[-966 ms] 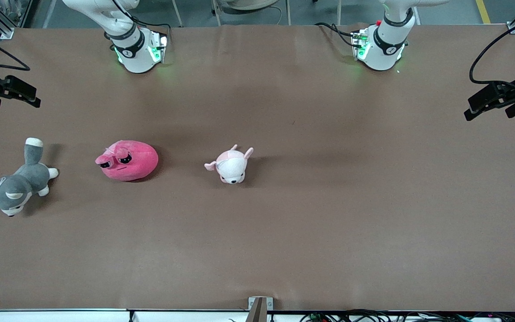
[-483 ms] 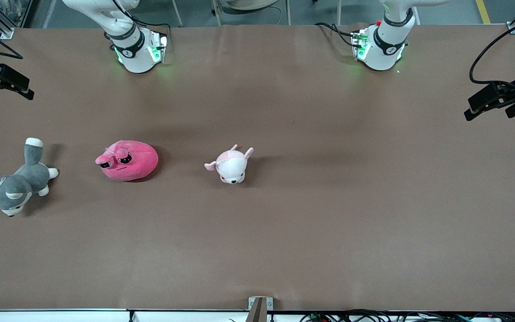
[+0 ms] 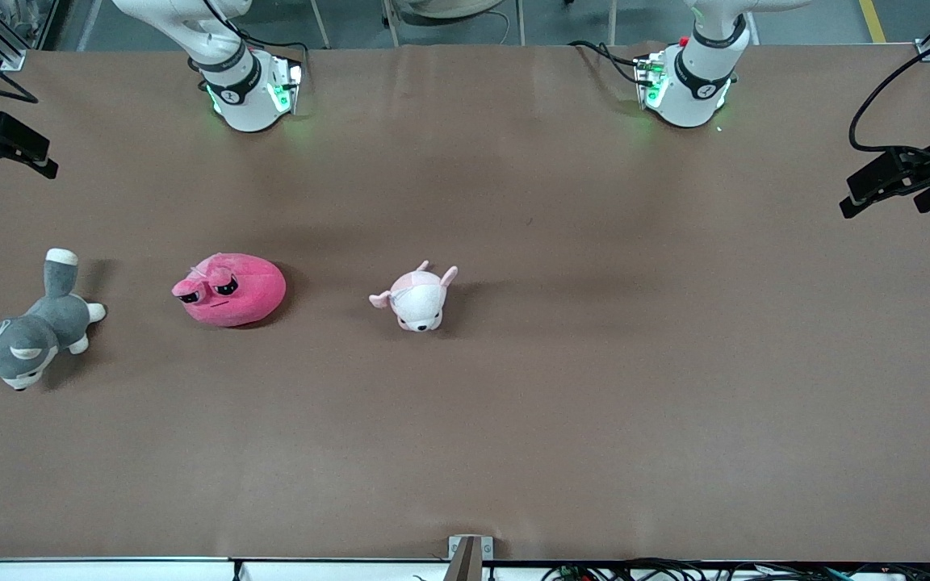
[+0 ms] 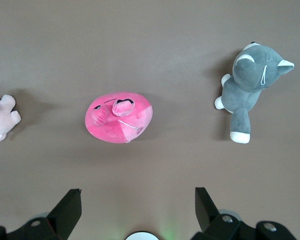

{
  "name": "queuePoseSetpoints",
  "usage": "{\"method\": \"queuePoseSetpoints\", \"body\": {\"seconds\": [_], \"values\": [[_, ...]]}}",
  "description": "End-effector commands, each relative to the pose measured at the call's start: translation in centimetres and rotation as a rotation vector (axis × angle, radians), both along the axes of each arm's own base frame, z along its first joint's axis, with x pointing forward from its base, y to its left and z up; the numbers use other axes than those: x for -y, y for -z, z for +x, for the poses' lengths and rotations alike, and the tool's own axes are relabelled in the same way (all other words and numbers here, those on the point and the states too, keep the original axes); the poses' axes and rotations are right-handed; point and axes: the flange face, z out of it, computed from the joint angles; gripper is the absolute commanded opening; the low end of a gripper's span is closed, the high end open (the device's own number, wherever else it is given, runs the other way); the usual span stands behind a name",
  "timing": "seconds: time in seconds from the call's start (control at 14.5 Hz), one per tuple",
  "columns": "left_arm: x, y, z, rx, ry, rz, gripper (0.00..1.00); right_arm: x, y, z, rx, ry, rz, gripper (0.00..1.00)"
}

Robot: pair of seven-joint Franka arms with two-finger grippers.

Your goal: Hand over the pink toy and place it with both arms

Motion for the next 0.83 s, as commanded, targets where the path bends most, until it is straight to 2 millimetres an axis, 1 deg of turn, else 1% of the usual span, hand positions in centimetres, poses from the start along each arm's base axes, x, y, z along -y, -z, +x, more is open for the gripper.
{"method": "queuePoseSetpoints", "body": {"seconds": [0.0,0.28,0.76], "values": [[-0.10,-0.53,-0.30,0.008,0.006,0.014,1.00,0.03,0.05,-0.84,0.013,-0.004,-0.004,1.00],[0.07,-0.53,-0.31,0.008,0.009,0.014,1.00,0.23,0.06,-0.87,0.014,0.006,0.039,1.00],[0.07,-0.52,-0.33,0.006,0.008,0.014,1.00,0.23,0.05,-0.85,0.016,0.001,0.039,1.00]]}}
